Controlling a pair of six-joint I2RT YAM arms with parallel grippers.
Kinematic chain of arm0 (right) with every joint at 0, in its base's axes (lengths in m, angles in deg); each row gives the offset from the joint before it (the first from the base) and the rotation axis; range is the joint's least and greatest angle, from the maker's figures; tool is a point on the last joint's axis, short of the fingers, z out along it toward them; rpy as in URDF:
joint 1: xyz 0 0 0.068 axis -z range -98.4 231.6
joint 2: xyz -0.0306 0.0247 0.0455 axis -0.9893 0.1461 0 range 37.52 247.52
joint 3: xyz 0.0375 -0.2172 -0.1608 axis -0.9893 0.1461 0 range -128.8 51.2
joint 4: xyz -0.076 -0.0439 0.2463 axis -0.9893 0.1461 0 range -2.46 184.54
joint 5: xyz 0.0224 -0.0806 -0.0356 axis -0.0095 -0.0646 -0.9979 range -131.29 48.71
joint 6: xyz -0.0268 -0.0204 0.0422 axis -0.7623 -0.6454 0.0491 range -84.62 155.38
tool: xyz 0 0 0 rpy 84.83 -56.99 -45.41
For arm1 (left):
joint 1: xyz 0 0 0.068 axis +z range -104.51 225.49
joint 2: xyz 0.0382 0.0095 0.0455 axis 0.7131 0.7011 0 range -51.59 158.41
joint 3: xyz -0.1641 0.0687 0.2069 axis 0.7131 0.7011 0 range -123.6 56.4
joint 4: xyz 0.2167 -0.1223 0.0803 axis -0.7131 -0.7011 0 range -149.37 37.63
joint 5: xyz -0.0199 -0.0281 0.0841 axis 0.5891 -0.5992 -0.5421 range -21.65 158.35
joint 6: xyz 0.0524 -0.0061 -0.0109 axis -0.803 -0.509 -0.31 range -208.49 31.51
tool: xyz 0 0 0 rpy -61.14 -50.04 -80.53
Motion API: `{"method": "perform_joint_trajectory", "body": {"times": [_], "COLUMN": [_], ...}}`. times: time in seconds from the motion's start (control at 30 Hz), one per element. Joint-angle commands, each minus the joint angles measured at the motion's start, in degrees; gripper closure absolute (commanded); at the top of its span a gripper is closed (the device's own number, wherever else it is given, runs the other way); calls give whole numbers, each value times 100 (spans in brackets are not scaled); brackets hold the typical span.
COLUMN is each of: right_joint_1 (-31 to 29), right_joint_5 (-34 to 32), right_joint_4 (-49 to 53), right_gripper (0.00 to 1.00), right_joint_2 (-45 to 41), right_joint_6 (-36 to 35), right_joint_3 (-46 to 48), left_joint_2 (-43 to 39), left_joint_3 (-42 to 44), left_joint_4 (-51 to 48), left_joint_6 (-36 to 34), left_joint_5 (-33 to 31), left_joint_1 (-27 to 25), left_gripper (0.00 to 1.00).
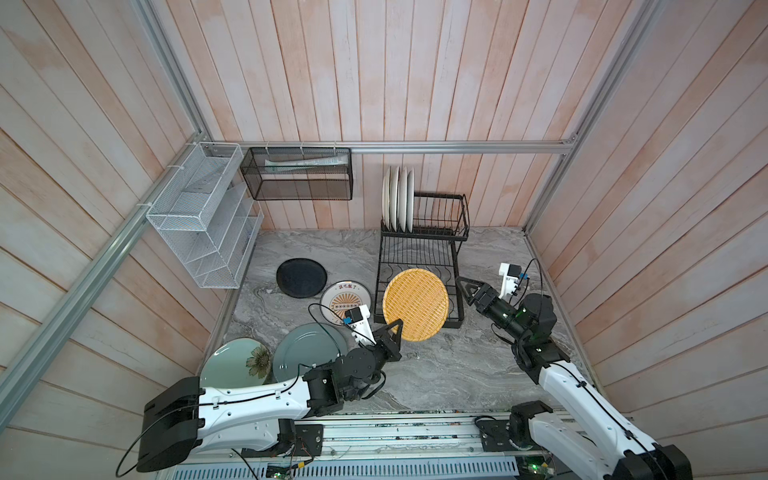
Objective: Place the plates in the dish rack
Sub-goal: 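Lift the rattan plate toward the upper rack with the left gripper while the right releases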
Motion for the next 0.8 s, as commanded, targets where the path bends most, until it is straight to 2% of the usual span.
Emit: {"method": "perform_joint_trajectory", "body": {"times": [0.0, 0.1, 0.2, 0.37, 0.5, 0.6, 0.77], "right_joint_1": [19, 16, 12, -122, -194, -280, -431], "right_joint_5": [-64, 21, 117, -47, -91, -8, -121], "right_joint_4": [139, 9, -232, -820, -1320, -1433, -1576], "right_gripper": [2, 2, 2, 2, 2, 2, 2], "right_joint_2": [4, 15, 19, 13, 199, 287, 235], "right_joint_6": [-519, -606, -657, -815, -828, -964, -990], "right_joint_3": [70, 264, 469, 916, 1156, 1154, 1208], "left_joint_2": [-80, 199, 589, 1423, 2122, 2575, 3308], "left_joint_3": [-937, -1687, -2371, -3255, -3934, -4520, -5512], "left_joint_4": [-1023, -1435, -1290, 86, 1153, 1147, 539], "left_joint_6": [-899, -1463, -2306, -4288, -5743, -6087, -6161], "left_joint_5": [-1107, -1674, -2155, -2844, -3050, -3026, -2922], "left_joint_1": [-251, -392, -427, -431, -341, -137, 352], "left_gripper": [100, 100, 100, 100, 100, 100, 100]}}
